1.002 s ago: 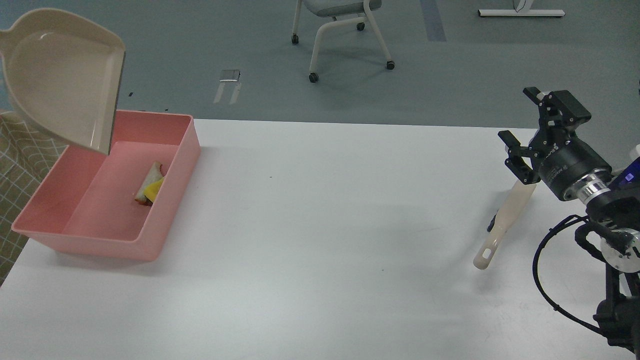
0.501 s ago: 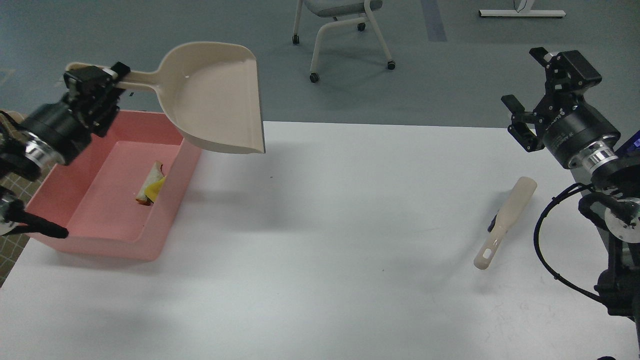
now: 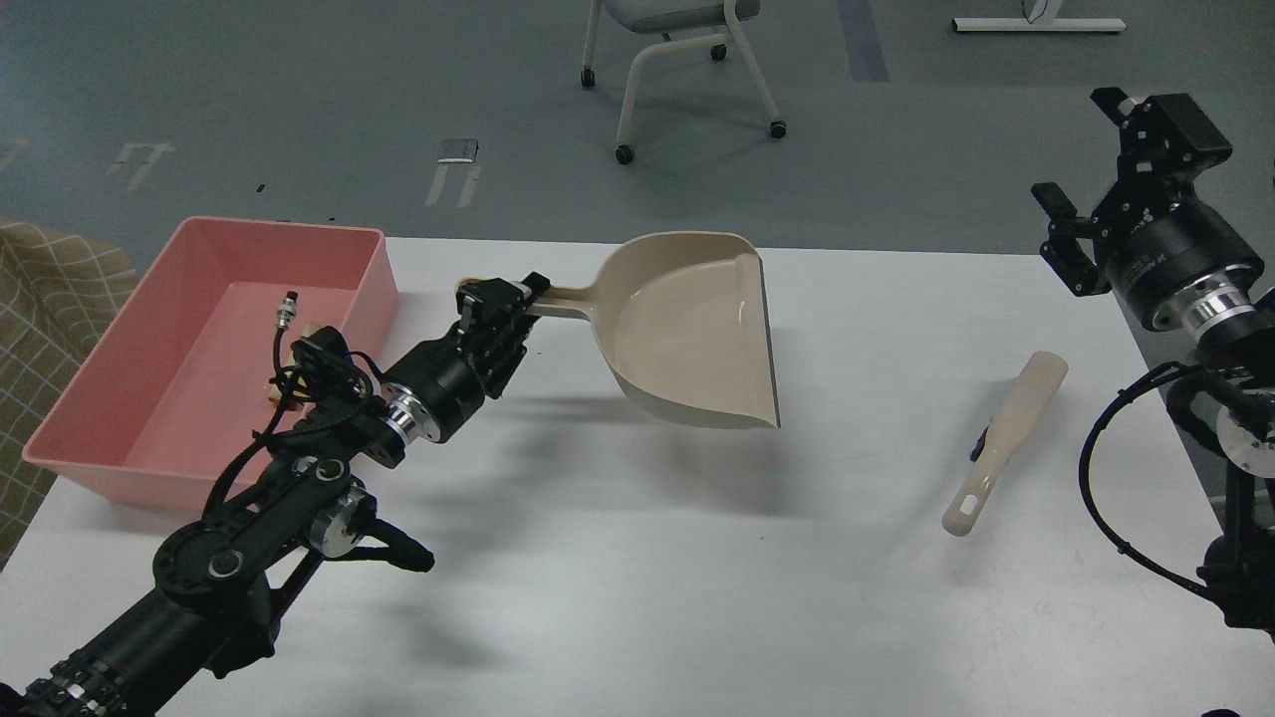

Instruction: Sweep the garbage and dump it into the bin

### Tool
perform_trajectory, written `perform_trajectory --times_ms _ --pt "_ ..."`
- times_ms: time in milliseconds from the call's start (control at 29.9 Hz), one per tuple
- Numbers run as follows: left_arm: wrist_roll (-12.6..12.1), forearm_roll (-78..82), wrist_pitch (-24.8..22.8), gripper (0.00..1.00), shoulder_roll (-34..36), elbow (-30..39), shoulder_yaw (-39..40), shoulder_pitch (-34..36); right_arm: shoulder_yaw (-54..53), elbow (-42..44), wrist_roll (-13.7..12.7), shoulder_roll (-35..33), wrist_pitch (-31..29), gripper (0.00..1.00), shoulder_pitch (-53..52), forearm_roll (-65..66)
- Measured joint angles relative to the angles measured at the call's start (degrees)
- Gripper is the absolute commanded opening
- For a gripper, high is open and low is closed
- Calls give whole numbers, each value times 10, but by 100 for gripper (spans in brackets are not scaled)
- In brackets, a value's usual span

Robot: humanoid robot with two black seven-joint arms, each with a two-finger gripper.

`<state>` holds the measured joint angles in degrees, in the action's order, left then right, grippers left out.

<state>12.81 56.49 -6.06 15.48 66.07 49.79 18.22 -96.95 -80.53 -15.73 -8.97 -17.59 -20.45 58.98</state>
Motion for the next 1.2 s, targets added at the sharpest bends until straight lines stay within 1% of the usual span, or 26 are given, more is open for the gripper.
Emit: perform_trajectory --times_ms 100,234,334,401,467,501,534,634,768,801,835,1202 --pt "8 2 17 12 -11 -19 -35 1 0 -2 0 1 1 96 0 0" --pt "19 8 31 18 -22 -45 -49 7 0 -6 0 1 1 96 3 -1" --pt "20 8 33 36 -27 -69 -50 12 1 -7 0 2 1 96 5 -1" --pt "20 8 34 41 -27 -77 -50 13 2 -7 0 2 1 96 4 -1" --pt "21 8 36 52 -25 -80 -51 14 3 -7 -1 3 1 96 1 -1" --pt "21 8 37 55 -24 -81 -51 14 3 -7 -1 3 1 96 1 -1" --pt "21 8 37 64 -22 -81 -51 14 5 -6 -1 3 1 96 1 -1" --pt "21 9 38 77 -22 -81 -51 14 9 -6 -1 3 0 96 2 -1" --pt "21 9 38 81 -19 -80 -51 16 10 -6 0 4 -2 96 7 -1" --pt "20 9 38 85 -15 -79 -51 16 10 -4 0 3 -2 96 7 -1" --pt "20 9 38 87 -11 -77 -51 17 10 -3 0 3 -2 96 7 -1" --pt "20 -1 33 89 69 -68 -43 33 10 -6 1 3 -3 96 22 -2"
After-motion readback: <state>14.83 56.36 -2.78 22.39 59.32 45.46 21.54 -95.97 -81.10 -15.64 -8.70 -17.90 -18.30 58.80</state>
